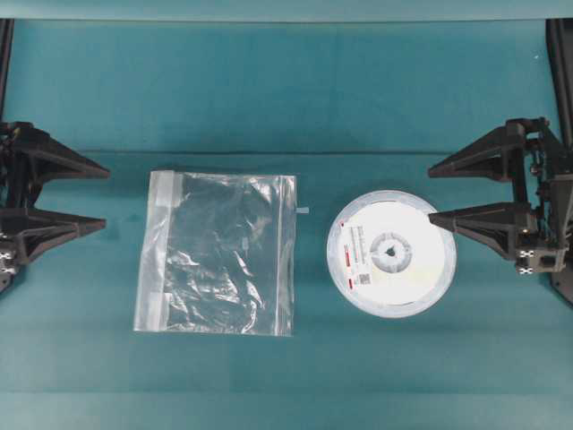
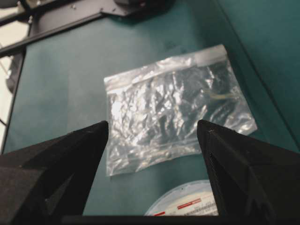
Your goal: Take out the reel from the clear zip bag.
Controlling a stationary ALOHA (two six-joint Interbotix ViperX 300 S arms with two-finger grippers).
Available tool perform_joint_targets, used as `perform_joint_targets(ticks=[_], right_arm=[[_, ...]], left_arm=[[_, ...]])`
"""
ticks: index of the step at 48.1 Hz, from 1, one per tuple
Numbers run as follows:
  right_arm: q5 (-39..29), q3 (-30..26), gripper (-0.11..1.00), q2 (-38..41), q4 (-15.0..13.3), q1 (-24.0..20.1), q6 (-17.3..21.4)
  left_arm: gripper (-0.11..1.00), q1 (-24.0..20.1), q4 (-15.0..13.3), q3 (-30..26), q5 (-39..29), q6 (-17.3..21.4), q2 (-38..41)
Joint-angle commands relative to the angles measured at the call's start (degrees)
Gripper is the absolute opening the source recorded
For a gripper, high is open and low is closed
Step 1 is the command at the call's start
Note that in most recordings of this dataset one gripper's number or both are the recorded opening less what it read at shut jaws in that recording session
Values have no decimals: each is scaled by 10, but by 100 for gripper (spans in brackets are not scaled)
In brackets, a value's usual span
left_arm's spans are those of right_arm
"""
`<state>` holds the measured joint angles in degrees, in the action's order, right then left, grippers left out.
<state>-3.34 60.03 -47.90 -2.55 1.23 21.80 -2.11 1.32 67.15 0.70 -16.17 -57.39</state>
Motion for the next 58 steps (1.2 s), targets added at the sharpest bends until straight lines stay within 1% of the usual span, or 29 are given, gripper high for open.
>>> perform_joint_targets(ticks=[1,58], right_arm=[[4,-11,93,2,-2,-1,-5],[1,-8,93,1,-2,-1,-4]], left_arm=[[92,1,3,-14,4,1,2],[92,1,3,-13,-4,0,2]])
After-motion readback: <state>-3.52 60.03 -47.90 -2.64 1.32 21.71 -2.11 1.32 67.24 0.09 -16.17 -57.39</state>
